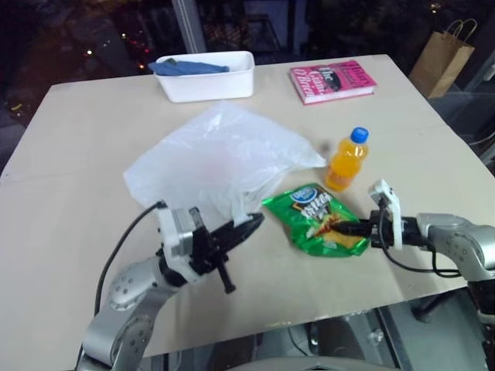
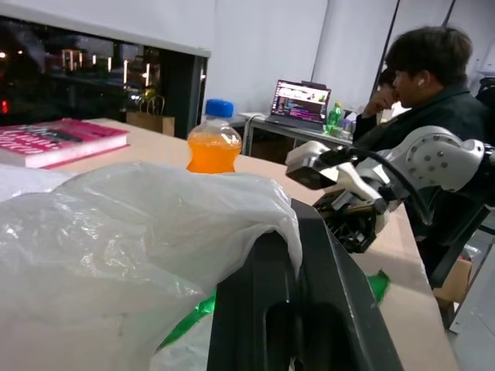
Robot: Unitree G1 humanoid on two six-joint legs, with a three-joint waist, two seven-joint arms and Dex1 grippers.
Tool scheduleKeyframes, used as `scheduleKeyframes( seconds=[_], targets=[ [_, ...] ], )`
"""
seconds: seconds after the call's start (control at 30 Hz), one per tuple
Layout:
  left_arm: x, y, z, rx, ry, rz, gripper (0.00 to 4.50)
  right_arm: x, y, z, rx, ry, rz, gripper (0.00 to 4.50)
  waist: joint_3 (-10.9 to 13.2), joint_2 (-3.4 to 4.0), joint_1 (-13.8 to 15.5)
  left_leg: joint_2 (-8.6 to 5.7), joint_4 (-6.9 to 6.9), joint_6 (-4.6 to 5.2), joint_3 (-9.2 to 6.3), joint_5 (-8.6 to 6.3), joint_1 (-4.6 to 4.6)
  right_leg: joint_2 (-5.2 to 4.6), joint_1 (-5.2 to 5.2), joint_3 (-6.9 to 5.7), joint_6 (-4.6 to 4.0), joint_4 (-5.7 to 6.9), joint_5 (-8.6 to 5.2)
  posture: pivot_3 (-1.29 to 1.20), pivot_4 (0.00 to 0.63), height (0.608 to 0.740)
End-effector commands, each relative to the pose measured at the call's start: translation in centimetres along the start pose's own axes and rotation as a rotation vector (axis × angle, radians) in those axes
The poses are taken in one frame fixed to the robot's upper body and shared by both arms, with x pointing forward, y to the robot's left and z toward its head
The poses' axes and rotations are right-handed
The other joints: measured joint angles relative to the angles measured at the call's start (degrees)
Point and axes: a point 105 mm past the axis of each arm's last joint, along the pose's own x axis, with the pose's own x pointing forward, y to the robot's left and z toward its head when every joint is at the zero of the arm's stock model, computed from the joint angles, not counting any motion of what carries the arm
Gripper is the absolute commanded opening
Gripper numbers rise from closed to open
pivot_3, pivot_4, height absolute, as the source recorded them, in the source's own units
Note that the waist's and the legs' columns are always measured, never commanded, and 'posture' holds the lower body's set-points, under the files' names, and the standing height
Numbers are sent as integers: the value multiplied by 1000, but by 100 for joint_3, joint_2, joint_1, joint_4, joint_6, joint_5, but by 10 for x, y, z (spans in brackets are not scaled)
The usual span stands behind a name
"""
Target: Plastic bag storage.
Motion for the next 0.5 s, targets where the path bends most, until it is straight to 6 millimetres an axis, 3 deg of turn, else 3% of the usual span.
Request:
scheduleKeyframes(
  seconds=[0.03,0.2,0.5],
  targets=[
    [-5,-19,-1,32,17,-100,0,13,1,17,-34,-33,3,32,1,1,10,0,-1,0,0,0,-1,-1,-1,0,0,0,0,0,150,740],
    [-17,-28,-14,41,76,-145,0,39,8,40,-50,-74,50,32,2,3,45,0,0,1,-6,0,-4,-3,-1,-5,-1,-1,-1,0,150,740],
    [-18,-24,-19,67,78,-118,0,99,28,76,-82,-160,103,32,5,9,1,0,-7,-1,-10,0,-7,-1,-12,-7,-2,2,0,0,150,740]
  ],
)
